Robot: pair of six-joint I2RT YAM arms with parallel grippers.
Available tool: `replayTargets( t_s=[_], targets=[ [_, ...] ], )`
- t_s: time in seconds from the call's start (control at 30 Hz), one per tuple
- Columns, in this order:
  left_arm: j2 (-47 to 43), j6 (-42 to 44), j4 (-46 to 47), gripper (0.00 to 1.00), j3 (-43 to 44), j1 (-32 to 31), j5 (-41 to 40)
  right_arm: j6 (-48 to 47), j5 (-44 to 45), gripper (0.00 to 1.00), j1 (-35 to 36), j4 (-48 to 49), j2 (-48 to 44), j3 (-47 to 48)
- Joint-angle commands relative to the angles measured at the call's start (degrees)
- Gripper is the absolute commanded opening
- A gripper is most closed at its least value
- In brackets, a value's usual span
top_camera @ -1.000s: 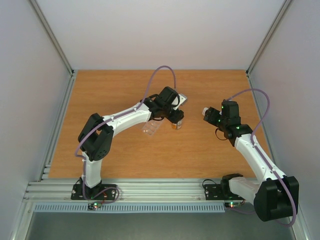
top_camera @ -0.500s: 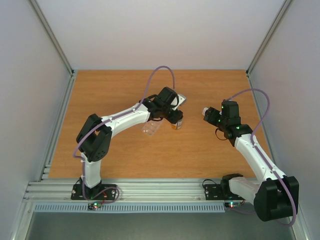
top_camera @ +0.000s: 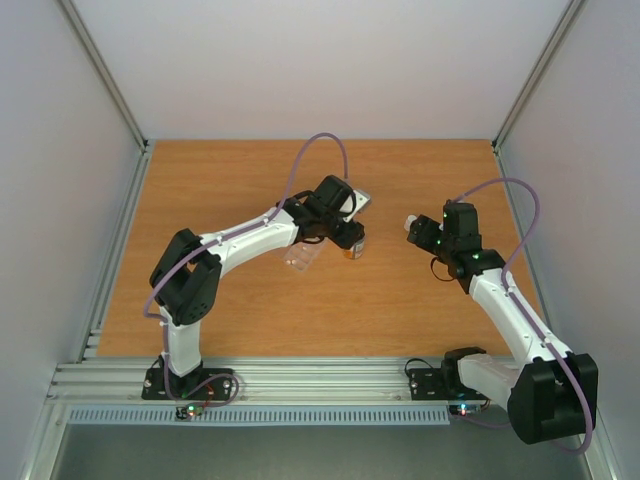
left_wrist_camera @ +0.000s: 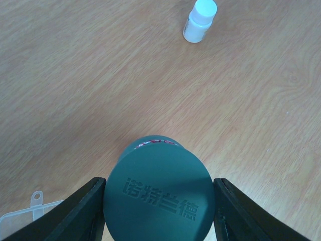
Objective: Sort the pills into containers
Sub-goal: Place the lid of the pill bottle on the pill bottle.
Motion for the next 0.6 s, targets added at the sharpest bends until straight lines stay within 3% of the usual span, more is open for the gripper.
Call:
replayTargets(
  t_s=[0.0,0.57],
  targets=[
    [-1.7,-0.4,3.3,0.52,-0.9,-0.3,0.3,0.6,-0.1,0.82,-0.3,-0.1,-1.6,-0.7],
    [-1.0,-0.7,4.8,0.52,-0.4,-0.3,0.2,0.4,-0.1,0.82,-0.3,0.2,-1.0,-0.6]
  ],
)
